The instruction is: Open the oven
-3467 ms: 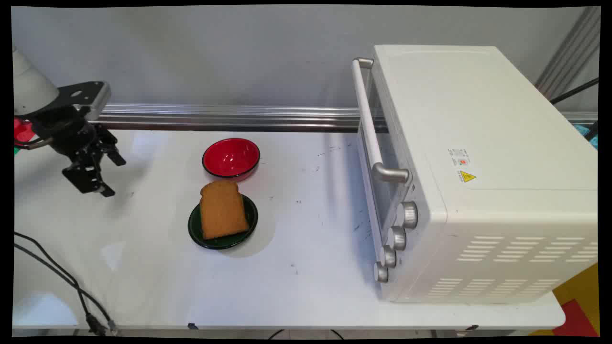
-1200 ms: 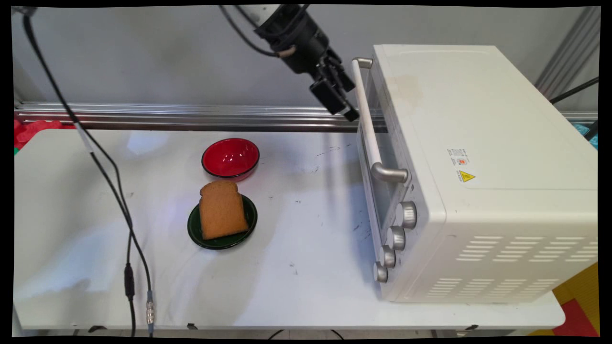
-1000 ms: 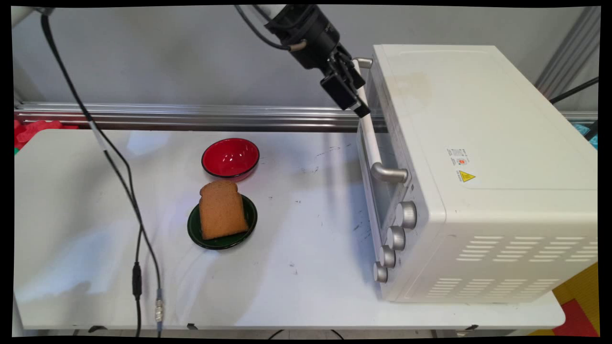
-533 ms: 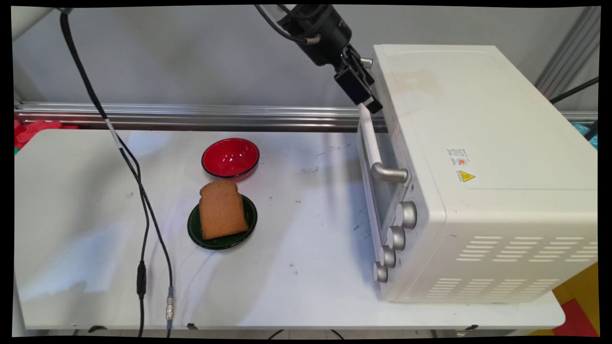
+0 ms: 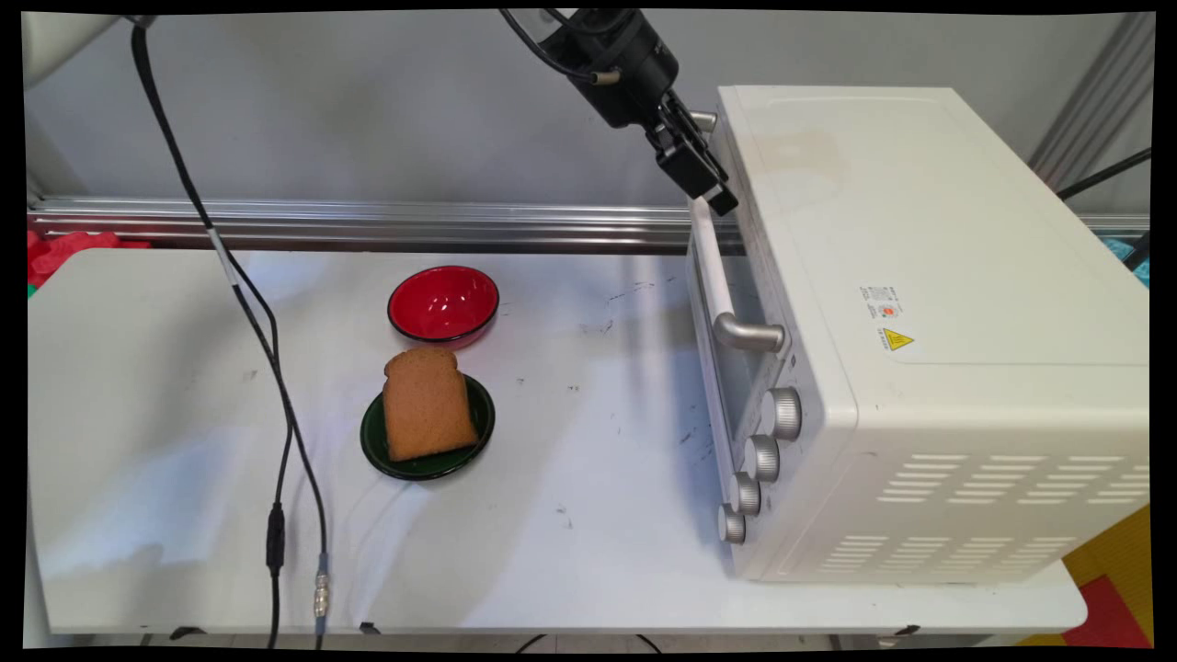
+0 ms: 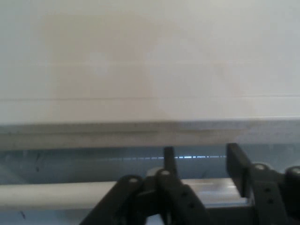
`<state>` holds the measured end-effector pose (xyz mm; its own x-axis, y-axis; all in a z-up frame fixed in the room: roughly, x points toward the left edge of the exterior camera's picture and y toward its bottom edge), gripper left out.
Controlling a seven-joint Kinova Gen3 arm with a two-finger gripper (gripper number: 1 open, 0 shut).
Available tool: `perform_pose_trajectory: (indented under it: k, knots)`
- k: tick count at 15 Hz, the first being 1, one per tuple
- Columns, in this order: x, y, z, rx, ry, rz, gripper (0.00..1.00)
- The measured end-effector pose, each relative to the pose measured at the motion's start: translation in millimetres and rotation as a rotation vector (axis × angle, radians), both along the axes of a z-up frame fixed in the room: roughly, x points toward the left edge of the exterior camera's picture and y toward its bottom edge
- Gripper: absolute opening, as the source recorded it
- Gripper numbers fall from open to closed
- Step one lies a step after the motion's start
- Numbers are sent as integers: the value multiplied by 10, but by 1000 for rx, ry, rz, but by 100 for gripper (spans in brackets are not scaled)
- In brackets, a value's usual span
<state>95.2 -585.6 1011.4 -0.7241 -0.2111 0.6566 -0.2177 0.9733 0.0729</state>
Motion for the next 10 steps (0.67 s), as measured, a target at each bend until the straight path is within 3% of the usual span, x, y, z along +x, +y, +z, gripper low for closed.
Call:
perform_pose_trajectory:
  k: [10]
  knots:
    - [-6,-20,-116,13,12,5,0]
